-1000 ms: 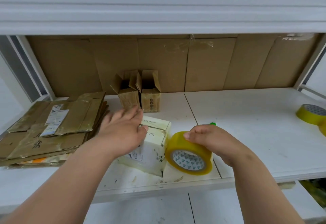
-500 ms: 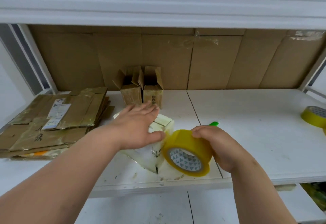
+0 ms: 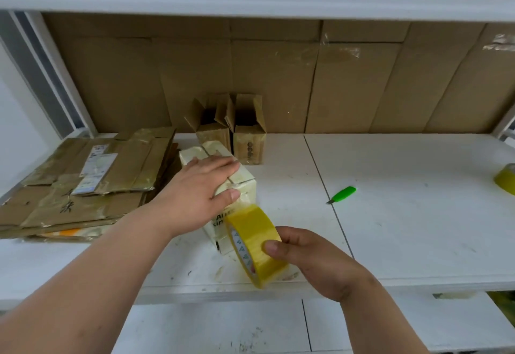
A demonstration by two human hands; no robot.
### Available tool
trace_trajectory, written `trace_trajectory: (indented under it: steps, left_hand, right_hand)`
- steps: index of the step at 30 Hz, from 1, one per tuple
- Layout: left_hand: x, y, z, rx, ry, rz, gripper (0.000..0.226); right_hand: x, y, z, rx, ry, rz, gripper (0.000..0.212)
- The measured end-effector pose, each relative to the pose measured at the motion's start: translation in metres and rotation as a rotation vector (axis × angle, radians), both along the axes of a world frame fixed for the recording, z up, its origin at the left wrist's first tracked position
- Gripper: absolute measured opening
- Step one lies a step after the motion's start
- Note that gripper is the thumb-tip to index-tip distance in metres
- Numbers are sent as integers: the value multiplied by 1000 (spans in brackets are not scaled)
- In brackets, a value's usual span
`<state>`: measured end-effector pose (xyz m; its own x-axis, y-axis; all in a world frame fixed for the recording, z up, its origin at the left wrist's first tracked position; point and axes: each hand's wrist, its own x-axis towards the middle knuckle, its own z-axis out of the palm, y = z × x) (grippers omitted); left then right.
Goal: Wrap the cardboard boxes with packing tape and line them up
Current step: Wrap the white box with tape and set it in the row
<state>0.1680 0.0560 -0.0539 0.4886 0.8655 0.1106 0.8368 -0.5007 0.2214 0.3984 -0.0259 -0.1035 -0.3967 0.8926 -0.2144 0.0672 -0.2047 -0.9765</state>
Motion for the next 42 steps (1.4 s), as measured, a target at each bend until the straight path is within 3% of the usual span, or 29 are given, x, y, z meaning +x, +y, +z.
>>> trace_trajectory:
  steps: [6,11,14,19,22,24,27,31,37,42]
  left_hand:
    - [0,2,2,-35,-11,2,74]
    - [3,-3,8,-93,-156,69,46]
    - [2,-3,3,-13,-167,69,27]
    - [9,-20,-10,258,-232,251,48]
    - [11,-35,-22,196,-333,313,52]
    - [14,-45,-26,159,-527,399,63]
    - [22,-59,-30,175,-840,554,40]
    - [32,-77,-41,227,-760,609,14]
    - [39,-86,-51,-63,-879,636,24]
    - [43,-87,-59,-321,-1170,699,28]
  right_hand:
    - [-5,-9,-7,21,-64,-1,43]
    - [-7,-20,-23,9,-3,-51,43]
    - [-7,-24,-26,17,45,-57,44]
    - [-16,-20,-25,89,-43,-85,35]
    - [-19,-16,-23,96,-67,-68,31]
    - [-20,-12,-22,112,-95,-68,30]
    - [-20,-9,-22,122,-111,-76,34]
    - [-19,-10,-22,116,-83,-79,35]
    - [-18,-13,-20,79,-40,-73,33]
    - [-14,-17,-20,77,-86,-69,42]
